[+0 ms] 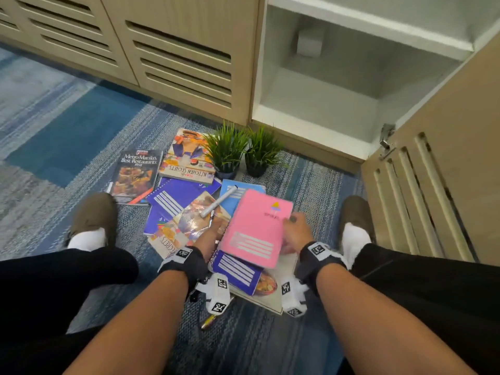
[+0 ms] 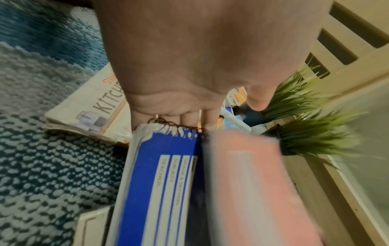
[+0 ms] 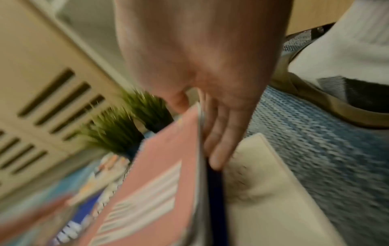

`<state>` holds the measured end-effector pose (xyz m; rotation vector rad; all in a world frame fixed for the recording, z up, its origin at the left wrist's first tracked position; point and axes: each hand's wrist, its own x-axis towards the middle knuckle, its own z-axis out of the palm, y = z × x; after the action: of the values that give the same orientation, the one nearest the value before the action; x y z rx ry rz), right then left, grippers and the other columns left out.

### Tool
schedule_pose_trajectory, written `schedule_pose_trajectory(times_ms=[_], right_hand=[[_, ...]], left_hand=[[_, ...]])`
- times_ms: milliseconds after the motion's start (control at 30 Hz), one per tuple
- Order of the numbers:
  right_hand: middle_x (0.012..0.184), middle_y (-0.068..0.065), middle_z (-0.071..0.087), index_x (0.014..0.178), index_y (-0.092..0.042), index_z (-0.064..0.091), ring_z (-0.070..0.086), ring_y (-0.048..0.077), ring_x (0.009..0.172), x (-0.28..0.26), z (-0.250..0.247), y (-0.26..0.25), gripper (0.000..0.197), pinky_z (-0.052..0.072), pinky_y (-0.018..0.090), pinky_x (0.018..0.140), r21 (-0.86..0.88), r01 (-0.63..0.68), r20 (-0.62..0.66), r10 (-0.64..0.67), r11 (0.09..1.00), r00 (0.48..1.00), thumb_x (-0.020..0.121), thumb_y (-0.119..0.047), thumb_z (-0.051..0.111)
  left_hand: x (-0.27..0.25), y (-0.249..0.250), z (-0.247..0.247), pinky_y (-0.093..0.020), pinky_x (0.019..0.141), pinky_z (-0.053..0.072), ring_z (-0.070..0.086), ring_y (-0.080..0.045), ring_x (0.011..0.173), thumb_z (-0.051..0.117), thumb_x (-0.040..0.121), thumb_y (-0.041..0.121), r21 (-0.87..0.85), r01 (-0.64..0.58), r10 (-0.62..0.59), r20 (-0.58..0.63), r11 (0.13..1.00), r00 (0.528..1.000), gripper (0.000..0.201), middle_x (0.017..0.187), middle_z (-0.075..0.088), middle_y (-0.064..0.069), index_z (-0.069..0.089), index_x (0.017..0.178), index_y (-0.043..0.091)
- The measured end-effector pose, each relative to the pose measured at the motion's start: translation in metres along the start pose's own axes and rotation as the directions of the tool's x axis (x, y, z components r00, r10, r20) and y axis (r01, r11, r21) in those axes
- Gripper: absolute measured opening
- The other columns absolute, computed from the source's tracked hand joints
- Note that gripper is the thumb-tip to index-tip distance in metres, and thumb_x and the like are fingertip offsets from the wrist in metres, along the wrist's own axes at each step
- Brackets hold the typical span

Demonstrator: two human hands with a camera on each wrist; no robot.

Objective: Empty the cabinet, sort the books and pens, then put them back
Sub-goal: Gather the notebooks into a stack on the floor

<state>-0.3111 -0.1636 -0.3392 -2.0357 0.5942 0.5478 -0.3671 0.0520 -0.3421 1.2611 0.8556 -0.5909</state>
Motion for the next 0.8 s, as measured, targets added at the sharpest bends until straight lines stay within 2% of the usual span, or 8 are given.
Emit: schedule_pose_trajectory(times_ms=[67, 133, 267, 333, 400, 500, 633, 800], right_hand=[[0.095, 0.009, 0.062, 0.115, -0.019, 0.045, 0.061, 0.023, 0.069, -0.001, 0.016, 0.031, 0.027, 0.052, 0.030, 0.051, -0.162, -0.106, 0.184, 0.136, 0.981, 0.974, 0.089, -0.021, 0.052], [0.100, 0.008, 0.060, 0.124, -0.015, 0.047, 0.060, 0.023, 0.078, -0.004, 0.026, 0.046, 0.041, 0.043, 0.024, 0.050, -0.325, -0.069, 0.288, 0.168, 0.943, 0.943, 0.085, -0.023, 0.055], [0.124, 0.009, 0.061, 0.128, -0.010, 0.052, 0.062, 0.029, 0.113, -0.003, 0.033, 0.043, 0.042, 0.042, 0.026, 0.060, -0.385, 0.030, 0.277, 0.085, 0.923, 0.957, 0.090, -0.026, 0.060], [0.107, 0.004, 0.065, 0.108, -0.016, 0.060, 0.062, 0.022, 0.093, -0.003, 0.030, 0.038, 0.020, 0.046, 0.028, 0.065, -0.262, -0.009, 0.255, 0.078, 0.965, 0.964, 0.092, -0.027, 0.063], [0.095, 0.004, 0.065, 0.113, -0.011, 0.062, 0.062, 0.016, 0.074, -0.005, 0.024, 0.037, 0.031, 0.050, 0.029, 0.065, -0.024, -0.127, 0.216, 0.129, 0.992, 0.968, 0.089, -0.029, 0.071], [0.078, 0.006, 0.066, 0.119, -0.005, 0.064, 0.065, 0.010, 0.042, -0.019, 0.015, 0.032, 0.031, 0.051, 0.022, 0.044, 0.338, -0.309, 0.337, 0.192, 0.889, 0.922, 0.092, -0.019, 0.071], [0.058, 0.003, 0.072, 0.095, -0.010, 0.065, 0.067, 0.012, 0.041, -0.032, -0.005, 0.022, 0.008, 0.048, 0.020, 0.034, 0.479, -0.412, 0.453, 0.184, 0.775, 0.872, 0.096, -0.018, 0.065], [0.096, 0.016, 0.078, 0.128, -0.006, 0.062, 0.076, 0.029, 0.078, -0.019, 0.004, 0.033, 0.034, 0.061, 0.045, 0.080, 0.526, -0.491, 0.540, 0.174, 0.694, 0.824, 0.094, -0.007, 0.062]], left_hand=[[0.007, -0.010, 0.002, -0.046, 0.095, 0.051, 0.068, -0.030, 0.099, 0.066, 0.072, 0.073, 0.178, 0.051, -0.060, 0.045, 0.983, 0.997, 0.074, 0.109, 0.072, -0.010, 0.064, 0.123, 0.020], [0.025, -0.025, 0.004, -0.038, 0.100, 0.046, 0.063, -0.034, 0.112, 0.074, 0.061, 0.074, 0.459, 0.037, -0.035, -0.014, 0.887, 0.999, 0.099, 0.123, 0.065, -0.017, 0.054, 0.133, 0.009], [0.001, -0.018, 0.017, -0.032, 0.095, 0.045, 0.056, -0.033, 0.117, 0.065, 0.085, 0.021, 0.700, -0.004, 0.110, -0.106, 0.714, 0.988, 0.053, 0.132, 0.056, -0.017, 0.047, 0.132, 0.005], [0.002, -0.017, 0.018, -0.029, 0.091, 0.045, 0.055, -0.031, 0.117, 0.061, 0.085, 0.005, 0.667, -0.031, 0.112, -0.079, 0.745, 0.991, 0.049, 0.133, 0.055, -0.014, 0.047, 0.132, 0.005], [0.006, -0.013, 0.015, -0.028, 0.094, 0.044, 0.052, -0.031, 0.123, 0.064, 0.082, -0.007, 0.573, -0.027, 0.060, -0.039, 0.819, 0.997, 0.064, 0.138, 0.050, -0.010, 0.043, 0.141, 0.006], [0.001, -0.010, 0.012, -0.048, 0.101, 0.048, 0.057, -0.035, 0.118, 0.061, 0.076, -0.020, 0.345, -0.076, 0.041, 0.107, 0.935, 0.993, 0.066, 0.133, 0.059, -0.013, 0.050, 0.136, 0.005], [-0.004, -0.003, 0.017, -0.049, 0.092, 0.052, 0.058, -0.040, 0.117, 0.050, 0.084, -0.025, 0.090, -0.056, 0.029, 0.279, 0.994, 0.960, 0.056, 0.124, 0.063, -0.019, 0.054, 0.128, 0.009], [0.005, 0.005, 0.017, -0.049, 0.092, 0.053, 0.059, -0.041, 0.116, 0.052, 0.085, -0.019, 0.140, -0.041, 0.006, 0.240, 0.989, 0.971, 0.046, 0.127, 0.061, -0.021, 0.054, 0.127, 0.001]])
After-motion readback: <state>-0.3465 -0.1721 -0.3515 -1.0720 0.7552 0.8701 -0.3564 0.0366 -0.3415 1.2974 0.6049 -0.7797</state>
